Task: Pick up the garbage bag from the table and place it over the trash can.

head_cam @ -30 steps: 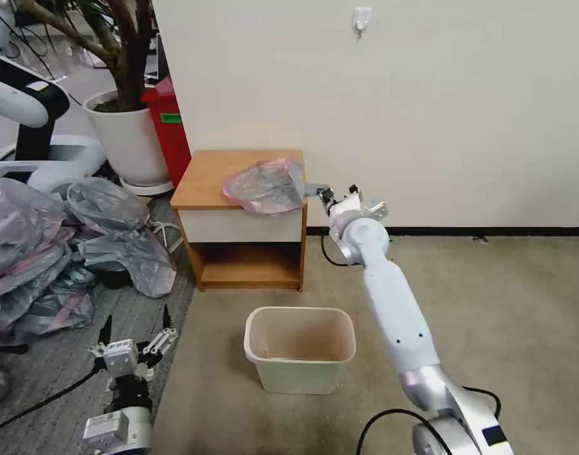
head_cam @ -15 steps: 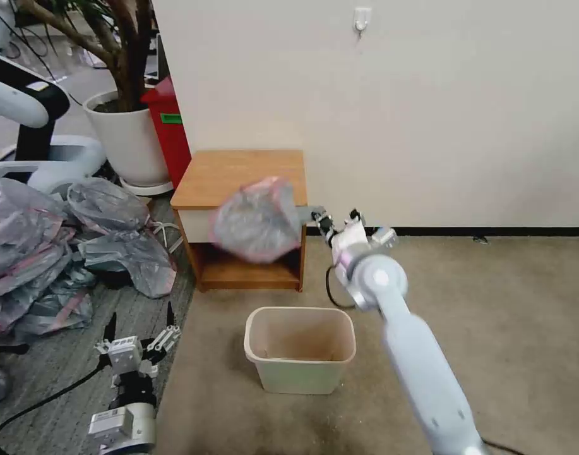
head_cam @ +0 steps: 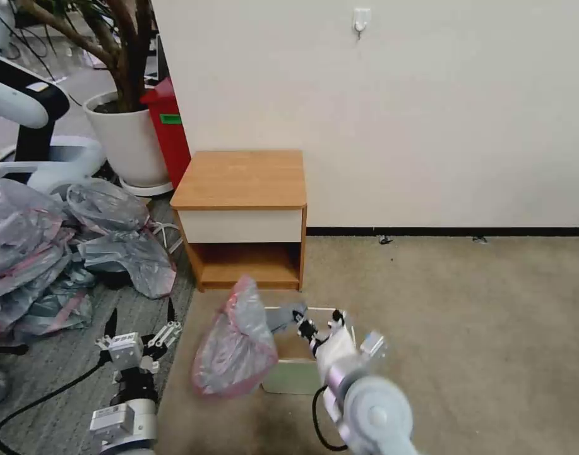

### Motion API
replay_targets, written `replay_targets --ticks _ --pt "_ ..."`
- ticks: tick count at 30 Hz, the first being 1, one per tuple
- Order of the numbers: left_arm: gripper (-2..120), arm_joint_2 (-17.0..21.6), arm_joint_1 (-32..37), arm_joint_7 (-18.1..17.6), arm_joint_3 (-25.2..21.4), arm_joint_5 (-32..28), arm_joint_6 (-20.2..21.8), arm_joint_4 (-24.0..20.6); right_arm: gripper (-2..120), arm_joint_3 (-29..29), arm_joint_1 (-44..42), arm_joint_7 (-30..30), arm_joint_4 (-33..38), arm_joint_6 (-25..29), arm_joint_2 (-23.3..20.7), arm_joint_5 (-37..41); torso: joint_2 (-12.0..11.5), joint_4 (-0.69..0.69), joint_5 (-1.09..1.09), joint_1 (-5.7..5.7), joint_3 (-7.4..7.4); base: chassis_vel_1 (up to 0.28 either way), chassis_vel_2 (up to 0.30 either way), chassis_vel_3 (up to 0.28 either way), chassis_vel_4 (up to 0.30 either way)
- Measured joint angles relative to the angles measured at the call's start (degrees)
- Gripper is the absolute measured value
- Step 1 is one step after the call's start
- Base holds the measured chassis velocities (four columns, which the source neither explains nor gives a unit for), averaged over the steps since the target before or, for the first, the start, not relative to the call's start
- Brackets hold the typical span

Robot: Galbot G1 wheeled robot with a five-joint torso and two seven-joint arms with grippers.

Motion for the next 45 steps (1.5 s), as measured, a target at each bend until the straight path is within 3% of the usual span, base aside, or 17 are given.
replay_targets --ticks 16,32,35,39,41,43,45 --pt "100 0.4 0.2 0.2 0.1 0.1 -0.2 -0.5 0 -2.8 -2.1 -1.0 -2.0 2.0 0.8 -9.5 0.0 0.0 0.0 0.0 0.0 0.0 0.0 0.0 0.0" --pt "100 2.1 0.1 0.4 0.0 -0.2 0.1 -0.5 0 -2.9 -1.2 -2.6 -3.7 2.4 -1.2 -13.3 0.0 0.0 0.0 0.0 0.01 0.0 0.0 0.0 0.0" --pt "100 2.1 0.1 0.5 0.2 -0.2 0.2 -0.4 7 -3.1 -1.3 -2.6 -3.7 2.4 -1.5 -13.7 0.0 0.0 0.0 0.0 0.01 0.0 0.0 0.0 0.0" --pt "100 2.0 0.1 0.6 0.4 -0.2 0.2 -0.2 27 -3.6 -1.6 -2.7 -3.5 2.2 -1.7 -14.6 0.0 0.0 0.0 0.0 0.01 0.0 0.0 0.0 0.0" --pt "100 1.9 0.1 0.6 0.4 -0.1 0.2 -0.2 28 -3.7 -1.6 -2.7 -3.5 2.2 -1.7 -14.8 0.0 0.0 0.0 0.0 0.01 0.0 0.0 0.0 0.0" --pt "100 1.9 0.1 0.6 0.4 -0.1 0.2 -0.2 41 -3.8 -1.7 -2.8 -3.6 2.2 -1.9 -15.6 0.0 0.0 0.0 0.0 0.01 0.0 0.0 0.0 0.0" --pt "100 1.9 0.1 0.6 0.4 -0.1 0.2 -0.2 44 -3.8 -1.8 -2.8 -3.6 2.2 -1.9 -15.7 0.0 0.0 0.0 0.0 0.01 0.0 0.0 0.0 0.0"
